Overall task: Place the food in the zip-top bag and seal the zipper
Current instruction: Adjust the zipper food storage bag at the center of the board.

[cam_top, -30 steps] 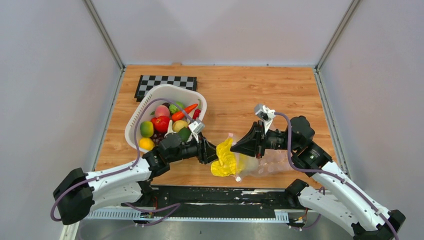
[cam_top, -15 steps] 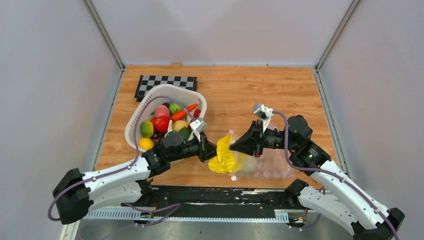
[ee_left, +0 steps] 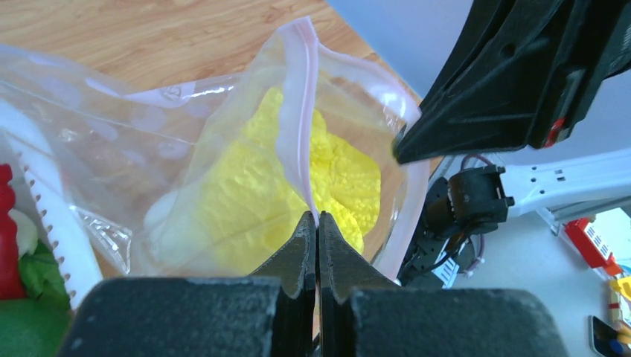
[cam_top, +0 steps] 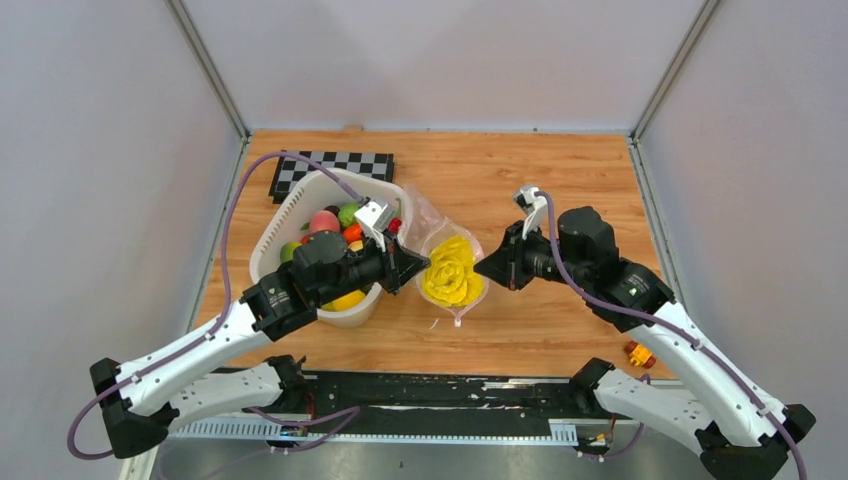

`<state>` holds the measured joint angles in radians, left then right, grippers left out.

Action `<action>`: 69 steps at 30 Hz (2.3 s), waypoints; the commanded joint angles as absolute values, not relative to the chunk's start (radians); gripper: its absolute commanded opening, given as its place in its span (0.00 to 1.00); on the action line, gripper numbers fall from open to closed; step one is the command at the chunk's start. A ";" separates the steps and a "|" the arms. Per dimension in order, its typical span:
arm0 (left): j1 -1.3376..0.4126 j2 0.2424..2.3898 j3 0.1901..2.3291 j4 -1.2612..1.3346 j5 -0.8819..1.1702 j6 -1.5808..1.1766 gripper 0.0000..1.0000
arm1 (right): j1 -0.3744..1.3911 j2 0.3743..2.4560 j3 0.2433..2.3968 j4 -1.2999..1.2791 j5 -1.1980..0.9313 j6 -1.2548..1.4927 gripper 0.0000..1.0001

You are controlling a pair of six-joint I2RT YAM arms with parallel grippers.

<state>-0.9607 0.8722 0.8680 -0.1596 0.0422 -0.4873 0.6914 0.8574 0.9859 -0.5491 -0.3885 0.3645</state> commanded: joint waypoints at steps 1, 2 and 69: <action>-0.964 0.879 0.930 -0.261 0.003 -0.457 0.00 | 0.719 0.869 1.108 -0.780 -0.087 0.357 0.00; -0.964 0.886 0.938 -0.262 0.003 -0.461 0.00 | 0.732 0.878 1.124 -0.808 -0.035 0.359 0.00; -0.836 0.902 0.900 -0.217 -0.024 -0.497 0.73 | 0.869 0.811 1.007 -0.273 0.060 0.514 0.00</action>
<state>-0.8410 0.8993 0.8749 -0.2493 -0.0982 -0.4728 0.8692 0.8333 0.9905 -0.3336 0.0334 0.4885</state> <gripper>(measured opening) 0.678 0.015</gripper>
